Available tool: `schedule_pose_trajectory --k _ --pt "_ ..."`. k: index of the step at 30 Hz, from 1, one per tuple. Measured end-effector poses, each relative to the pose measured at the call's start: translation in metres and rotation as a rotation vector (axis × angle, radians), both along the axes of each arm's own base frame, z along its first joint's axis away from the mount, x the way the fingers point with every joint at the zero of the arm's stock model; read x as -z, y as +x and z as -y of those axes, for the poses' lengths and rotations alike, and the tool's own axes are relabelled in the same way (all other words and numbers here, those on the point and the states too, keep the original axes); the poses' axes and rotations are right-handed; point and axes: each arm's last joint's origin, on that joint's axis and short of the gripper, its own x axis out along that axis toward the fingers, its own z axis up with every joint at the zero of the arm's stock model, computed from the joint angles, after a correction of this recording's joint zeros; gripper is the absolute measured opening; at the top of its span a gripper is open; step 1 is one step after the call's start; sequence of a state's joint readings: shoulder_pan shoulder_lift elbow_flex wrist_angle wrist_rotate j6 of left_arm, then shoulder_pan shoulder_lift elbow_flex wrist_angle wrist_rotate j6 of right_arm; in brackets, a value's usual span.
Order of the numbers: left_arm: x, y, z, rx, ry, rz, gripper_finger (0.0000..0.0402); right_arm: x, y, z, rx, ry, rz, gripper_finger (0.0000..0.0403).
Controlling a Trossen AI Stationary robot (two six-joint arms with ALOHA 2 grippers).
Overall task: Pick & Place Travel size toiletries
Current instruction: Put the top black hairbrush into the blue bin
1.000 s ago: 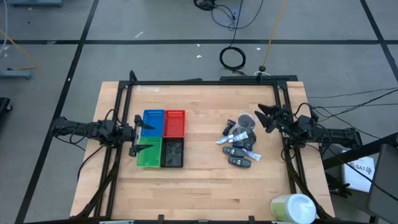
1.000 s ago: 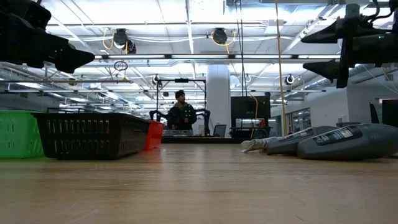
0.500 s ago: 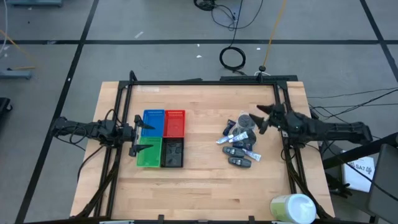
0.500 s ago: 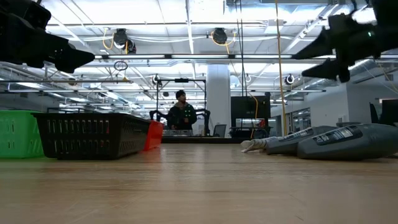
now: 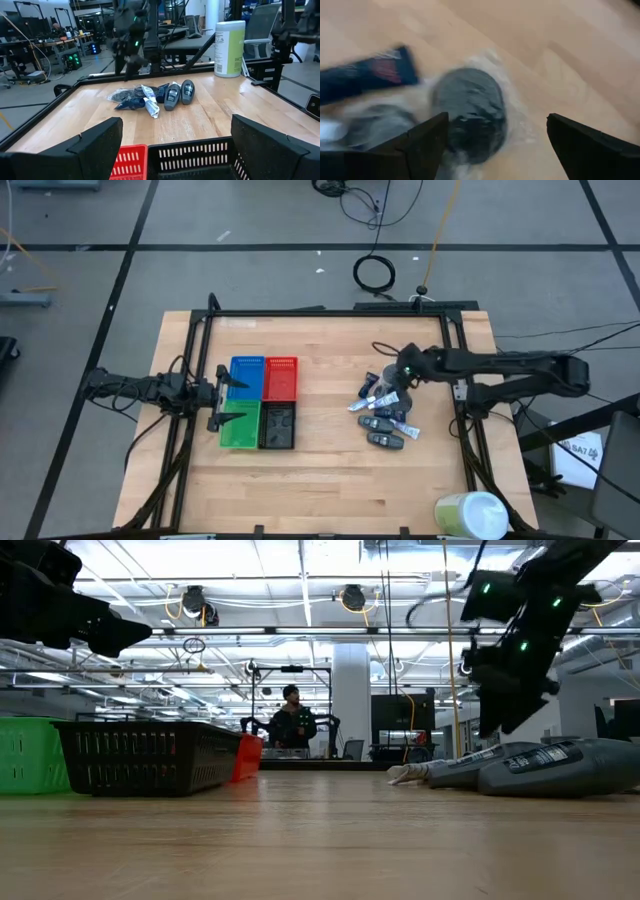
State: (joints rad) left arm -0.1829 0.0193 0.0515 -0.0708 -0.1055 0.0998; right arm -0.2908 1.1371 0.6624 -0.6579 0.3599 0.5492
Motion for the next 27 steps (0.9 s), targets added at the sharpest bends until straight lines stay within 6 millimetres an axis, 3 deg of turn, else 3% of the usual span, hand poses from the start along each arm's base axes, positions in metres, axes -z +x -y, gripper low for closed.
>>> schedule_pose_trajectory --k 7,18,22,27 --pt "0.000 0.000 0.000 0.000 0.000 0.000 0.0361 0.019 0.008 0.018 0.038 0.033 -0.059 0.0313" --pt "0.000 0.000 0.000 0.000 0.000 0.000 0.0361 0.052 0.012 0.029 0.044 0.058 -0.017 0.0306" --pt "0.000 0.000 0.000 0.000 0.000 -0.001 0.0361 0.051 0.010 0.029 0.047 0.072 -0.014 0.0279" --pt "0.000 0.000 0.000 0.000 0.000 0.000 0.0361 0.050 0.010 0.028 0.032 0.107 0.004 0.0211"
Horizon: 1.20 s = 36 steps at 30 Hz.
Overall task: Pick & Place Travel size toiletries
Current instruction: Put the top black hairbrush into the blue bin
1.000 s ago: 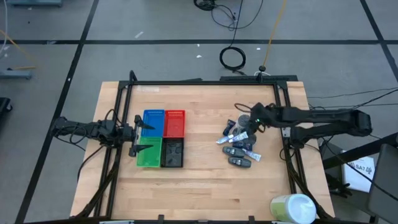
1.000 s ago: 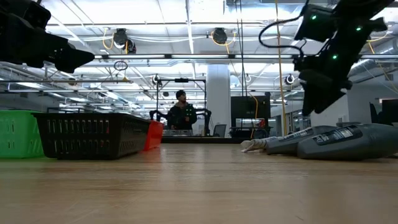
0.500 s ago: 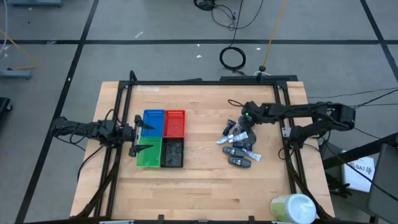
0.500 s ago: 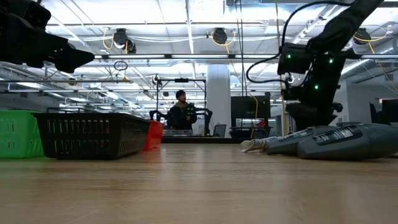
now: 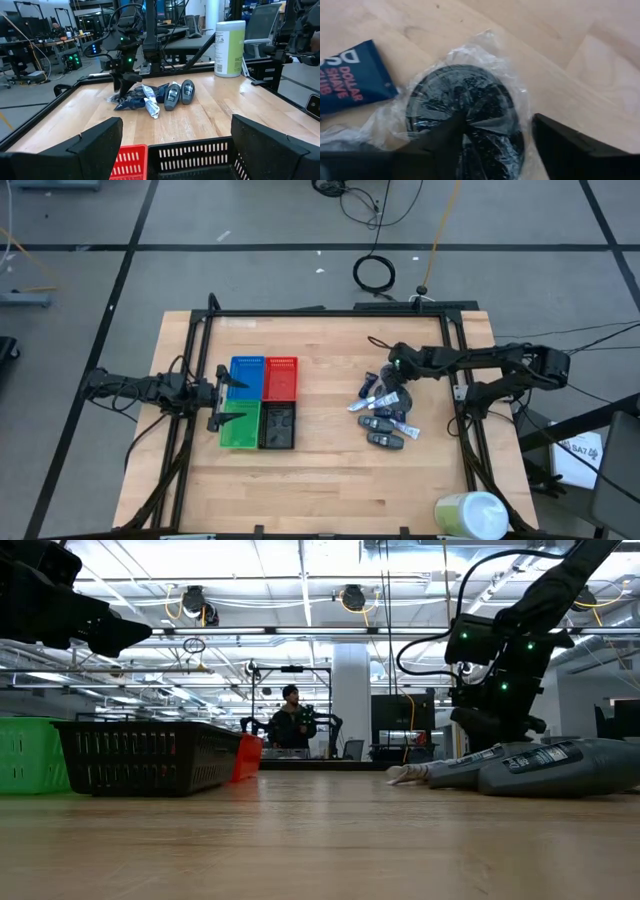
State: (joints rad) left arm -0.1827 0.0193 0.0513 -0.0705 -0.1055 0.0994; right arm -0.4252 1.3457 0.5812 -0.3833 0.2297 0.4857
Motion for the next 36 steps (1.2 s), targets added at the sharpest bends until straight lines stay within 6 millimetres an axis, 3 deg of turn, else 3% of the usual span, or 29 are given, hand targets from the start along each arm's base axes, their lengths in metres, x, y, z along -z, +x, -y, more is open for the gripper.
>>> schedule_pose_trajectory --k 13,29,36 --pt "0.000 0.000 0.000 0.000 0.000 0.000 0.0361 -0.007 -0.002 -0.001 -0.037 -0.024 0.021 0.0009" --pt "0.000 0.000 0.000 0.000 0.000 0.000 0.0361 -0.077 -0.015 -0.007 -0.142 -0.289 0.409 0.0001" --pt "-0.008 0.000 0.000 -0.005 -0.012 0.085 0.0361 -0.101 -0.002 -0.012 -0.358 -0.295 0.696 0.0001"
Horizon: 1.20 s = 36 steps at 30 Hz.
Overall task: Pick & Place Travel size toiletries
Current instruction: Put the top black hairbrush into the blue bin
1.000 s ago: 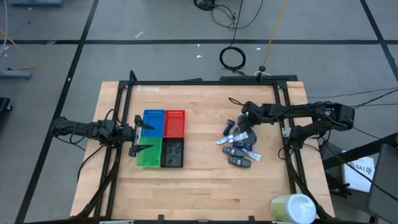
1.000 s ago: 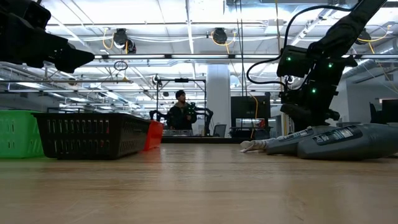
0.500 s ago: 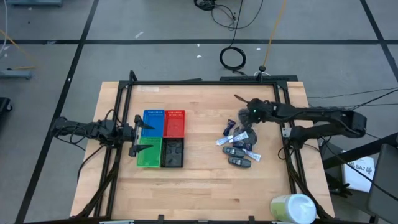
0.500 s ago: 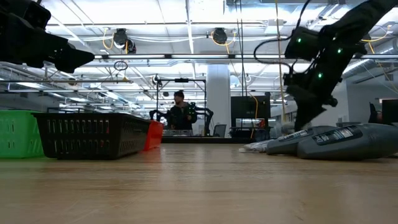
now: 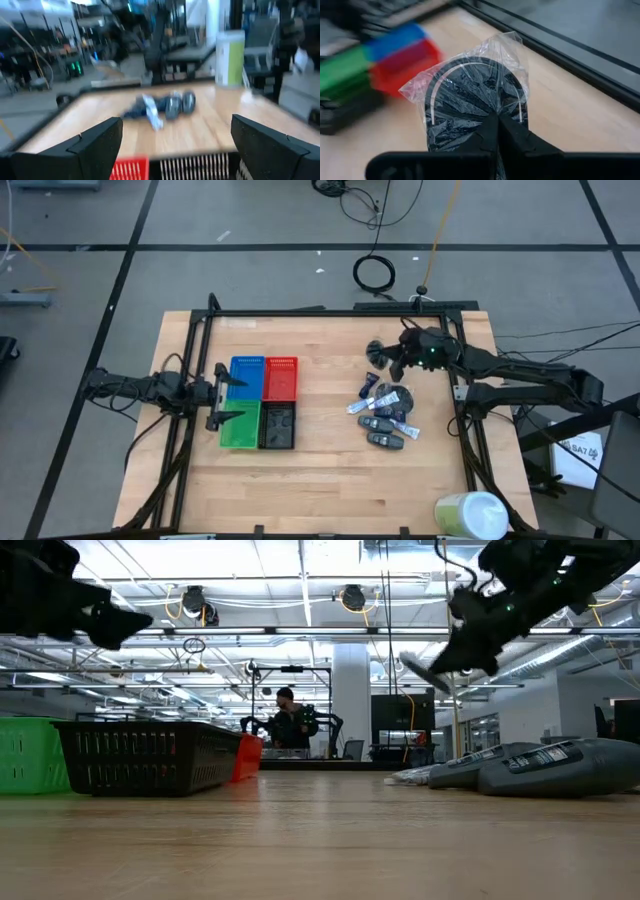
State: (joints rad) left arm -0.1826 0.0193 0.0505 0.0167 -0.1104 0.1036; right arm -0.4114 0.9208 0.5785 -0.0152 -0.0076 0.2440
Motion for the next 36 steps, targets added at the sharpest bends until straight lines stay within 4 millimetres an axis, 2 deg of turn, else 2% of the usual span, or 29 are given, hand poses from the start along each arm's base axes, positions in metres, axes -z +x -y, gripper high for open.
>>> schedule_pose_trajectory --k 3,6,8,11,15,18,20,30,34,36 --pt "-0.008 -0.001 0.000 0.003 -0.028 0.084 0.0361 -0.004 0.010 -0.007 -0.129 -0.024 0.084 0.0001" --pt "-0.015 -0.002 0.000 0.021 -0.139 0.149 0.0361 -0.002 0.020 -0.014 -0.240 -0.053 0.157 0.0000" --pt "-0.017 -0.002 0.000 0.034 -0.235 0.154 0.0361 0.004 0.025 -0.019 -0.271 -0.066 0.181 0.0000" --pt "-0.017 -0.002 -0.001 0.007 -0.292 0.157 0.0361 0.010 0.031 -0.024 -0.300 -0.076 0.201 0.0000" --pt "-0.016 -0.002 -0.008 -0.215 -0.336 0.171 0.0361 0.016 0.038 -0.030 -0.342 -0.098 0.197 0.0000" --pt "-0.013 -0.002 -0.013 -0.430 -0.437 0.187 0.0361 0.019 0.045 -0.033 -0.370 -0.136 0.214 0.0000" --pt "-0.011 0.000 -0.015 -0.511 -0.489 0.184 0.0361 0.021 0.050 -0.035 -0.383 -0.155 0.229 0.0000" --pt "0.009 0.027 -0.010 -0.547 -0.650 0.030 0.0361 0.036 0.069 -0.043 -0.360 -0.273 0.228 0.0000" --pt "0.006 0.043 -0.005 -0.473 -0.617 0.033 0.0361 0.038 0.073 -0.047 -0.332 -0.331 0.224 0.0000" --pt "-0.003 0.056 -0.002 -0.440 -0.577 0.013 0.0361 0.039 0.073 -0.049 -0.311 -0.355 0.214 0.0000"
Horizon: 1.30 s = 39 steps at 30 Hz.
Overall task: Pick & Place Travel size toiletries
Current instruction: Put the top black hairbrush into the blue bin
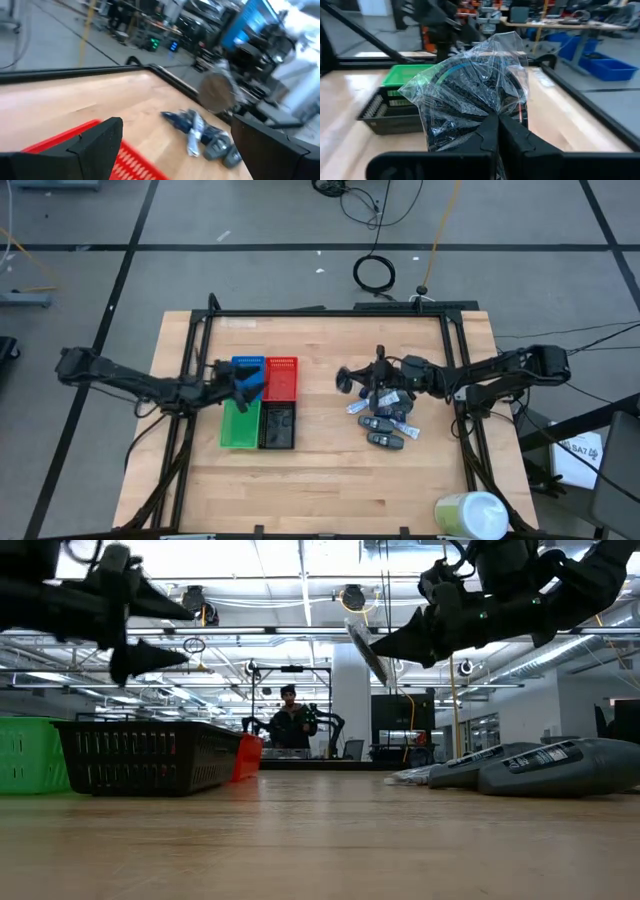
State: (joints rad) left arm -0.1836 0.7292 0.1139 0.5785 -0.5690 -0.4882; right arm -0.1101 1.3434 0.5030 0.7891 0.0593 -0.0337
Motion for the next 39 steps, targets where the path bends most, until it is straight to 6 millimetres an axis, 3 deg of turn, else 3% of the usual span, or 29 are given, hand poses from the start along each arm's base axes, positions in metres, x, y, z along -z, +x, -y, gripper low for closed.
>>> schedule_pose_trajectory --k 4,12,20,27,32,35,39 --pt "-0.024 0.037 0.007 0.042 0.084 -0.082 0.0361 0.001 0.000 -0.002 0.070 -0.055 -0.021 0.0000" --pt "-0.063 0.139 0.013 0.176 0.245 -0.163 0.0361 0.002 -0.001 -0.009 0.186 -0.172 -0.063 0.0000" --pt "-0.058 0.204 0.003 0.133 0.295 -0.287 0.0360 0.000 -0.001 -0.015 0.237 -0.240 -0.064 0.0000" --pt "-0.047 0.229 -0.016 0.060 0.217 -0.318 0.0360 -0.005 0.000 -0.020 0.219 -0.265 -0.023 0.0000" --pt "-0.044 0.229 -0.025 0.036 0.190 -0.329 0.0356 -0.006 0.000 -0.022 0.211 -0.272 -0.013 0.0000" --pt "-0.045 0.228 -0.025 0.033 0.189 -0.331 0.0327 -0.005 0.000 -0.022 0.211 -0.273 -0.025 0.0000" --pt "-0.047 0.229 -0.027 0.043 0.180 -0.311 0.0251 -0.005 0.000 -0.022 0.210 -0.271 -0.026 0.0000"
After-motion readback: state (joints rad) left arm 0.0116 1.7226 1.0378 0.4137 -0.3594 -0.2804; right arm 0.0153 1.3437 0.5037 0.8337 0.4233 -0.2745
